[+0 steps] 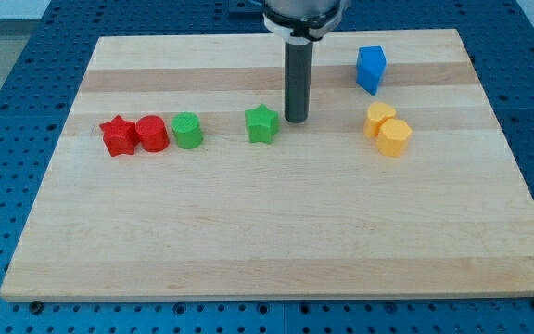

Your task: Slide the green star parallel right to the green circle

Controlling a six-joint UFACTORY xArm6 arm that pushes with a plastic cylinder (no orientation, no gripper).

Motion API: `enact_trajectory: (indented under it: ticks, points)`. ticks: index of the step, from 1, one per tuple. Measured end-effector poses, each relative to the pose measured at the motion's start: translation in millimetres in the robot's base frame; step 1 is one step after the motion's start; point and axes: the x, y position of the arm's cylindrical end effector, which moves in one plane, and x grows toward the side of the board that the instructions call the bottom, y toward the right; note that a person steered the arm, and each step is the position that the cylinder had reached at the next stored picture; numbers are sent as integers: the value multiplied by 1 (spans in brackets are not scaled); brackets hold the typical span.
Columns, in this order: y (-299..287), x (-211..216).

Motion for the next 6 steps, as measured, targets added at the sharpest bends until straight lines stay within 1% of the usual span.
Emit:
enact_trajectory:
  ticks: [2,3,6]
  points:
    - [-8,2]
    - [-8,16]
    - [-11,24]
